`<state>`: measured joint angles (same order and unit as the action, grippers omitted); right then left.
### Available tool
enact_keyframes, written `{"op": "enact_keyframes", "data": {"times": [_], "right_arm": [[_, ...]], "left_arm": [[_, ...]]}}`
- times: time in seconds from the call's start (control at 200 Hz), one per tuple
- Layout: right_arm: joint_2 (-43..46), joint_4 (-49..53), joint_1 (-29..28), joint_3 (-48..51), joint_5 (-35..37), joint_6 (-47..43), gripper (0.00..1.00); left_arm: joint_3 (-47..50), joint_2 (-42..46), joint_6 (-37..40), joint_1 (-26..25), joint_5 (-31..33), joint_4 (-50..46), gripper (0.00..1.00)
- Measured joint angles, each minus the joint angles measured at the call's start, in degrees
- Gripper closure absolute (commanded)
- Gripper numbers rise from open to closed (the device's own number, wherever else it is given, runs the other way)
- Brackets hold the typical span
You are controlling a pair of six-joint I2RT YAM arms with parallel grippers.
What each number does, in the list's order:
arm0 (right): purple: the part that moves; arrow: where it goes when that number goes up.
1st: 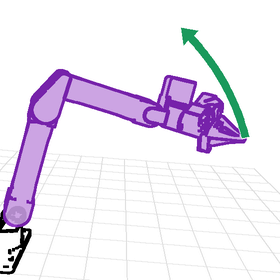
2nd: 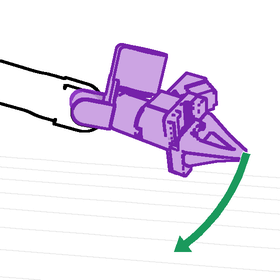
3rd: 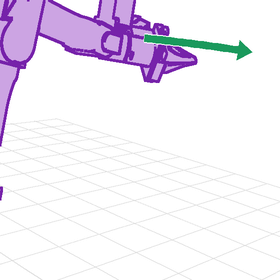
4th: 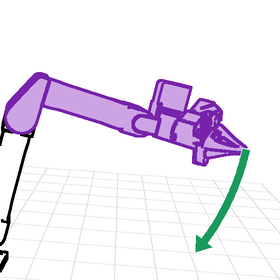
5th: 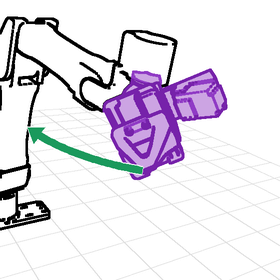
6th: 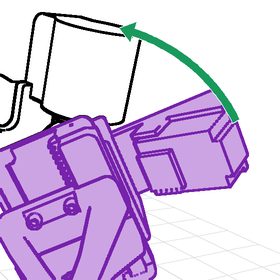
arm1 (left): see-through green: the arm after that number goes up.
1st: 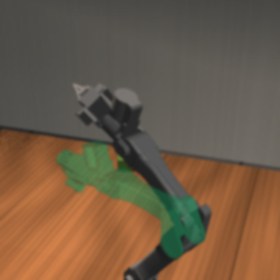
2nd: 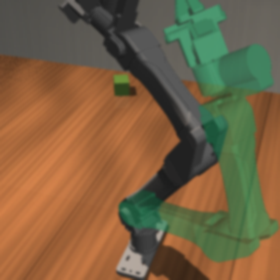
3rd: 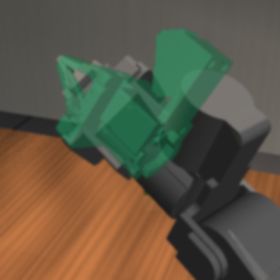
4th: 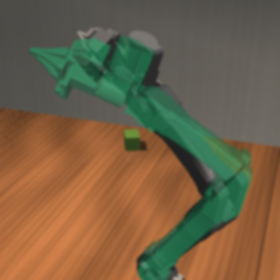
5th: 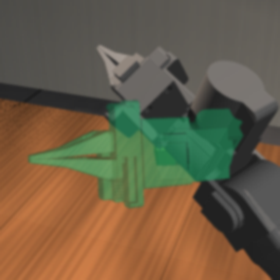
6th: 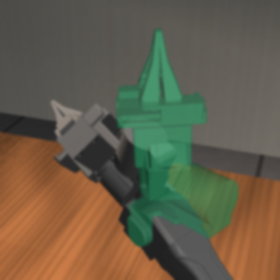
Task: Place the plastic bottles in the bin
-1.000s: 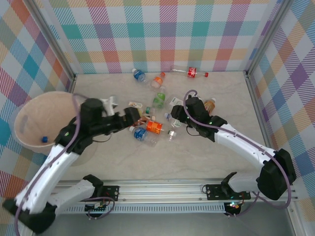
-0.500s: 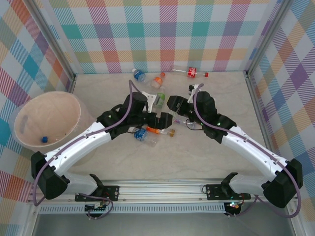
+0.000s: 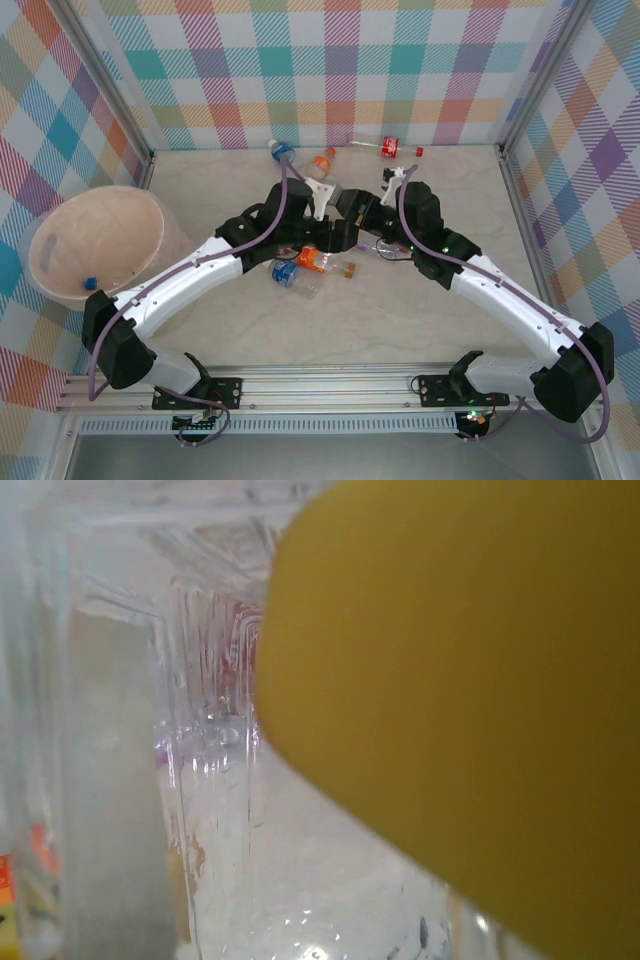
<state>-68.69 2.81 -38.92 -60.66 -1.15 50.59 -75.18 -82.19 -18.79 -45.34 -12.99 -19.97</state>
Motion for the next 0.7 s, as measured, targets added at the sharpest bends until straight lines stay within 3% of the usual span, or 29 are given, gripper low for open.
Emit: {"op": "enact_keyframes", "data": {"times": [0.175,0.49,0.56,0.64,0.7], "right_arm": [[0.0,0.9,0.1,-0.9,-0.6,1.2,0.22],[1.1,4.5,1.7,-0.8,-2.3,3.7,0.11],[2.5,4.2,2.7,-0.7,-2.6,4.7,0.09],[4.8,3.4,3.9,-0.5,-2.5,5.8,0.00],[6.3,3.2,4.6,-0.5,-1.7,6.2,0.00]], "left_arm": [[0.9,1.4,-0.2,0.0,1.7,1.8,0.41],[3.4,2.3,0.0,-0.4,6.3,3.3,0.44],[4.2,2.4,-0.7,-0.3,8.8,2.3,0.45],[4.7,2.4,-1.2,-0.1,12.1,0.0,0.45],[4.7,2.4,-1.4,-0.1,14.3,-1.3,0.46]]}}
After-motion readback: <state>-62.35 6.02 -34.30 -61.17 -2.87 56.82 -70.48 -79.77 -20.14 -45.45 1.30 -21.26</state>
